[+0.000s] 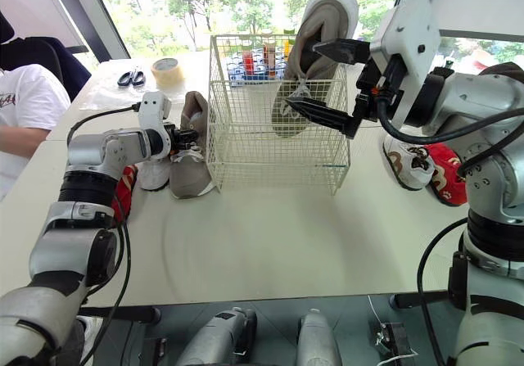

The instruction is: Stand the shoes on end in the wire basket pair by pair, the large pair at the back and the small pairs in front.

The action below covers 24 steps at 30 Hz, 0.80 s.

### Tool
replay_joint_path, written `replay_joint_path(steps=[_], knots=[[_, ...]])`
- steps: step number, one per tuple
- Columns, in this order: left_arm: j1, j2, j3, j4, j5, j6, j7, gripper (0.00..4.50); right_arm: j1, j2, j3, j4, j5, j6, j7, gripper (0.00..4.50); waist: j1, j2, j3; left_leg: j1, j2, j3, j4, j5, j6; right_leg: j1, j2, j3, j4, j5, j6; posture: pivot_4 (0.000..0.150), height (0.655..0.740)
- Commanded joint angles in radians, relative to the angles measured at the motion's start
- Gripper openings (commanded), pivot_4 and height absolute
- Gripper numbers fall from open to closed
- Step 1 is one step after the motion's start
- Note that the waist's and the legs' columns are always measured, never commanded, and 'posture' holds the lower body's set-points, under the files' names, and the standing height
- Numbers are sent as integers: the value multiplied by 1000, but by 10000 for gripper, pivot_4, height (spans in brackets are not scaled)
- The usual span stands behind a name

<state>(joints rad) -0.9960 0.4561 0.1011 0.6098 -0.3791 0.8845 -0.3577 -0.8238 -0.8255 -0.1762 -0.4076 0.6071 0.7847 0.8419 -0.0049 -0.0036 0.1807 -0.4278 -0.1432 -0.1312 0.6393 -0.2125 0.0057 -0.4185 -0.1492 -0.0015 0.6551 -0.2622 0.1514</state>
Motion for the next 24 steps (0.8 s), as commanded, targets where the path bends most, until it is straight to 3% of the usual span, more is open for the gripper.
replay_joint_path(steps=[1,8,13,17,19,22,24], knots=[[-53,16,89,-71,-36,14,13,6181,-5,-17,-11,-3,-3,-30,-3,45000,-3,0,0,0,0,0,0,0,0,0,0,0,0,0,0,1500,7400],[-97,112,219,-360,-121,113,20,6180,-9,-26,2,22,10,-32,14,45000,-14,-5,3,-16,1,-1,8,2,-3,-13,0,-1,3,0,0,1500,7400],[-173,206,282,-384,-156,189,25,6180,25,-40,30,41,-28,-67,30,45000,-12,-5,3,-14,0,-1,8,2,-3,-13,1,-1,4,0,0,1500,7400],[-257,242,284,-375,-162,148,-8,6180,28,-35,39,45,-32,-78,28,45000,-4,-5,3,-14,0,-1,9,2,-3,-12,1,-1,6,0,0,1500,7400],[-307,212,275,-358,-156,29,-46,6180,28,-31,41,45,-34,-80,24,45000,1,-7,4,-15,0,-3,10,2,-3,-12,1,-2,6,0,1,1500,7400],[-390,74,235,-286,-99,-357,-111,6180,30,-19,46,38,-40,-84,9,45000,19,-10,6,-15,-1,-3,11,2,-3,-11,1,-2,5,1,1,1500,7400],[-411,21,223,-243,-78,-495,-142,6180,31,-15,48,34,-40,-84,2,45000,20,-10,6,-15,-1,-4,11,2,-3,-8,1,-4,1,3,2,1500,7400]])
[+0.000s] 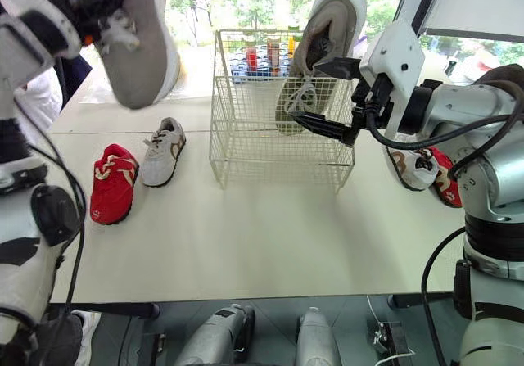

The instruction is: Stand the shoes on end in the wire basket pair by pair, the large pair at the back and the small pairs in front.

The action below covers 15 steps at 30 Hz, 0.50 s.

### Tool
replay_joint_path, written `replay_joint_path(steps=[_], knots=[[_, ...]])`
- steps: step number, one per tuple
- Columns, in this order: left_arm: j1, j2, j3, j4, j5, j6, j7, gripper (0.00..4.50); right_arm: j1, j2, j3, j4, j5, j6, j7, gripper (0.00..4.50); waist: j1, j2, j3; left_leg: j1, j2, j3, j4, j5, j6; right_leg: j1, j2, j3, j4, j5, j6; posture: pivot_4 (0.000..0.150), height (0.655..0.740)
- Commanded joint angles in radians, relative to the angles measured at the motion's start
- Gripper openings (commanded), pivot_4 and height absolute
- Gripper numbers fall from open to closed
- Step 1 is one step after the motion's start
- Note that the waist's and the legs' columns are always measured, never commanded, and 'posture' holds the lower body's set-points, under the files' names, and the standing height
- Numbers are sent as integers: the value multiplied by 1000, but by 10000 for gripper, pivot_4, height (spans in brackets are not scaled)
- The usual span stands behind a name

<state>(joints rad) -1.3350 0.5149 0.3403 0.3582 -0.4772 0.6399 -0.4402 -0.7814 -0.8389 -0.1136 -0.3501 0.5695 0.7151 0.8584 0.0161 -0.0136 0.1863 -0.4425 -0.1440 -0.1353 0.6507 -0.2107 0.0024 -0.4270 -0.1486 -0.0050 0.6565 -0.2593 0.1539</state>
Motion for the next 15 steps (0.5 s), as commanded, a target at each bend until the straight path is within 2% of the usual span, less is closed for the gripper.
replay_joint_path(steps=[1,7,13,15], knots=[[-89,-86,-33,50,48,-357,-55,6180,-9,-1,-17,-31,-2,-12,-22,45000,-4,0,0,0,0,0,0,0,0,1,0,0,-3,1,1,1500,7400],[-162,-297,-116,373,238,-1044,11,6180,32,-3,-48,-96,24,23,-76,45000,-7,0,0,0,0,3,-1,-1,1,1,-1,1,-6,3,2,1500,7400],[-171,-375,-150,678,341,-1423,80,6180,67,-4,-74,-159,49,64,-124,45000,-11,0,0,0,0,4,-2,-1,2,0,-1,1,-6,3,2,1500,7400],[-162,-374,-170,753,411,-1531,162,6180,73,-4,-83,-175,61,78,-139,45000,-11,0,0,0,0,4,-2,-1,3,0,-1,1,-6,3,2,1500,7400]])
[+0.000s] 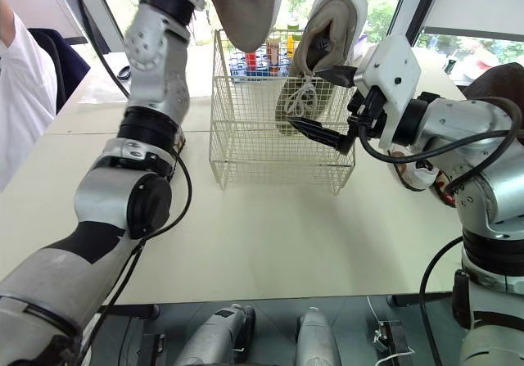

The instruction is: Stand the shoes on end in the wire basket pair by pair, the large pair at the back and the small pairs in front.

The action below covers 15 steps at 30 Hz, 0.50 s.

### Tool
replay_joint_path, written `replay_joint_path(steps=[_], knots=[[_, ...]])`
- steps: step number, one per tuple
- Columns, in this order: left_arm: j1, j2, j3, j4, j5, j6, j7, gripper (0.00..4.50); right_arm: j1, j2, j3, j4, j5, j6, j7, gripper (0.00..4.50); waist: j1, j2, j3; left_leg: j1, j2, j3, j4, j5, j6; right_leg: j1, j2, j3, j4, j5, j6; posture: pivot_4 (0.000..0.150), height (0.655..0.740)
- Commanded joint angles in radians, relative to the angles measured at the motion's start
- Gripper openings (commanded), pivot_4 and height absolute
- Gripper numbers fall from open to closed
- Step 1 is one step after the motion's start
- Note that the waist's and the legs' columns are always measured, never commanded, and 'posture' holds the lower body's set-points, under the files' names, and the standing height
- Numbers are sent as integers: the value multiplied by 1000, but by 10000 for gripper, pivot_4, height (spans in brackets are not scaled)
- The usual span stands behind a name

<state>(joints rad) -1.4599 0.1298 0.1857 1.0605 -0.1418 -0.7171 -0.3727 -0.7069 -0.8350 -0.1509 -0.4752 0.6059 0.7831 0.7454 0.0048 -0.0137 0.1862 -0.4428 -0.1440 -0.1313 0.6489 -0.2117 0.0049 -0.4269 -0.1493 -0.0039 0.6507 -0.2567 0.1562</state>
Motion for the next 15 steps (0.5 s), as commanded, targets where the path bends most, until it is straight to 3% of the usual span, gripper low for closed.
replay_joint_path(steps=[1,7,15], knots=[[-33,13,-24,79,105,-214,136,6180,1,-8,-48,-57,28,16,-32,45000,1,0,0,0,0,0,0,0,0,0,0,0,0,0,0,1500,7400],[-29,22,-55,170,228,-293,340,6180,7,-13,-59,-83,45,37,-57,45000,7,0,0,0,0,0,1,0,1,0,0,0,0,0,0,1500,7400],[5,25,-96,221,318,-279,467,6180,0,-24,-64,-99,63,50,-78,45000,7,0,0,0,-1,0,1,0,1,0,0,0,1,1,1,1500,7400]])
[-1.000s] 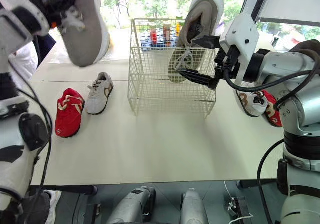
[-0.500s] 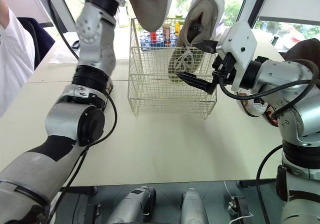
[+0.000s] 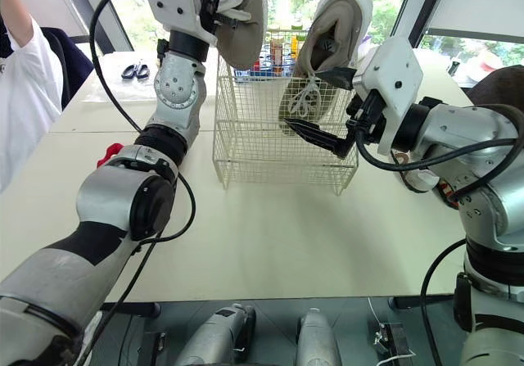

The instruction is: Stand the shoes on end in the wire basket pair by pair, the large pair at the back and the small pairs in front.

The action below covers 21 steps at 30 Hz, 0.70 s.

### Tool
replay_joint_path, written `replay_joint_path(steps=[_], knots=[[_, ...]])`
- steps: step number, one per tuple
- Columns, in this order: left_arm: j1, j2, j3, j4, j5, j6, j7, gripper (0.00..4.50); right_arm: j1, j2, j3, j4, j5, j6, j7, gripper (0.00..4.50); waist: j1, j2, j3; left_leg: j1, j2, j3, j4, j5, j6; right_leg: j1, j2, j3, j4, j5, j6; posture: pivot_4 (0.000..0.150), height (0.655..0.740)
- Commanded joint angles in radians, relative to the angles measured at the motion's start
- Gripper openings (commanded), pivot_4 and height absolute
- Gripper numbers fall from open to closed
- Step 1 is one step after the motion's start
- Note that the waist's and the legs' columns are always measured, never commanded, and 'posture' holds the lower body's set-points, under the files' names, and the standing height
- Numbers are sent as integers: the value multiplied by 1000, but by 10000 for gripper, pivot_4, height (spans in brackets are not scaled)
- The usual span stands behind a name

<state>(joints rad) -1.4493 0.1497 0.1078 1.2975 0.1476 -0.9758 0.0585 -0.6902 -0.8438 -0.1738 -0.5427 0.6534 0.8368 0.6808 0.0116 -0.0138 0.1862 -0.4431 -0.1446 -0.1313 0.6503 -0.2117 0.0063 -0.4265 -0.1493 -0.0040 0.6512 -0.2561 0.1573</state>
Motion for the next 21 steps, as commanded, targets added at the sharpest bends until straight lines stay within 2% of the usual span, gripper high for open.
replay_joint_path(steps=[1,5,9,16,21], knots=[[2,4,-26,-12,38,-15,45,6180,-18,-17,-40,-33,16,-3,-16,45000,0,0,0,0,0,0,0,0,0,0,0,0,0,0,0,1500,7400],[36,-9,-50,6,62,17,55,6180,-21,-20,-42,-40,23,1,-26,45000,0,0,-1,0,0,0,0,0,0,0,0,0,0,0,0,1500,7400],[62,-31,-32,15,21,56,-15,6180,-20,-24,-45,-45,32,4,-36,45000,2,0,-2,1,0,0,1,0,0,2,0,0,1,0,0,1500,7400],[111,-91,82,3,-173,246,-382,6180,-9,-30,-49,-56,45,10,-54,45000,3,0,-11,4,0,-1,3,-3,5,6,0,-1,0,0,0,1500,7400],[150,-91,116,-37,-262,388,-591,6180,1,-29,-55,-62,55,10,-67,45000,4,-1,-17,22,-1,-2,0,-8,12,27,0,-1,-6,-2,3,1500,7400]])
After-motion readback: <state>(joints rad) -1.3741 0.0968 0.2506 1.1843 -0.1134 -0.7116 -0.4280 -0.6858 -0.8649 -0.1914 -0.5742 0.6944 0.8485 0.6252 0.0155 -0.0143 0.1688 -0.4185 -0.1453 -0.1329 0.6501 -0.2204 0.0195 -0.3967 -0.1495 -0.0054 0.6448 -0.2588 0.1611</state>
